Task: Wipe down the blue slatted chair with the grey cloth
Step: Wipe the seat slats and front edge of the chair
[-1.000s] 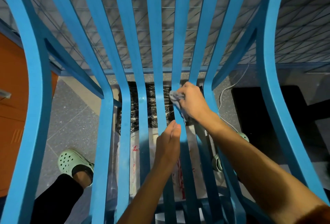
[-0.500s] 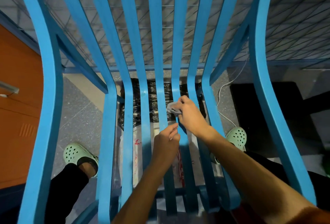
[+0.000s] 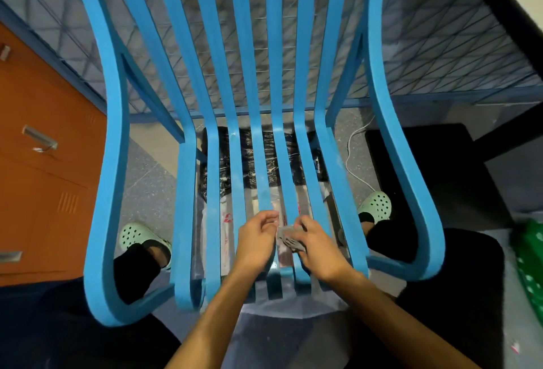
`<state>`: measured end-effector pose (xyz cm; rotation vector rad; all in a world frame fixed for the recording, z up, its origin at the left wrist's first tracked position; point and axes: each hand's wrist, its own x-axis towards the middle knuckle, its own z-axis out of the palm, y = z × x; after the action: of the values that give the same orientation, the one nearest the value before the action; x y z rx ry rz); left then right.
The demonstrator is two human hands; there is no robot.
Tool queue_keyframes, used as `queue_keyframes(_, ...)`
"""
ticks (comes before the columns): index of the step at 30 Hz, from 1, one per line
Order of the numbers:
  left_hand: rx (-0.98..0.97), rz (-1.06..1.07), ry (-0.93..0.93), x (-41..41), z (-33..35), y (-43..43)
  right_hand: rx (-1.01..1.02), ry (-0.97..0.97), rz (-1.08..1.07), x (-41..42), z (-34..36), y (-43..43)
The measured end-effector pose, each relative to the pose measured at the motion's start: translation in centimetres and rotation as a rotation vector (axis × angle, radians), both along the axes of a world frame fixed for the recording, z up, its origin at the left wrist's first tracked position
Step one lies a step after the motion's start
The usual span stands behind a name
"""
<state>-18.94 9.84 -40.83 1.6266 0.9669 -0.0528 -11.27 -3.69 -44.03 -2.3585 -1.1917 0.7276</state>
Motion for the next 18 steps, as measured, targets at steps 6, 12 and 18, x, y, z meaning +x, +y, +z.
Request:
queue_keyframes(6,0.059,-0.086,-0.038,-1.5,0.6,-2.6,0.093,0.125,-0.094,1.5,1.7,-1.1)
queue_keyframes(12,0.085,-0.038,-0.028,-2.2,1.1,-2.6,0.089,0.009,-0.181,3.9,0.5,1.3)
queue_keyframes(18,0.071,-0.010,-0.039,-3.3,1.2,-1.8,0.028,-0.055,-0.011,0.0,0.6,-1.0)
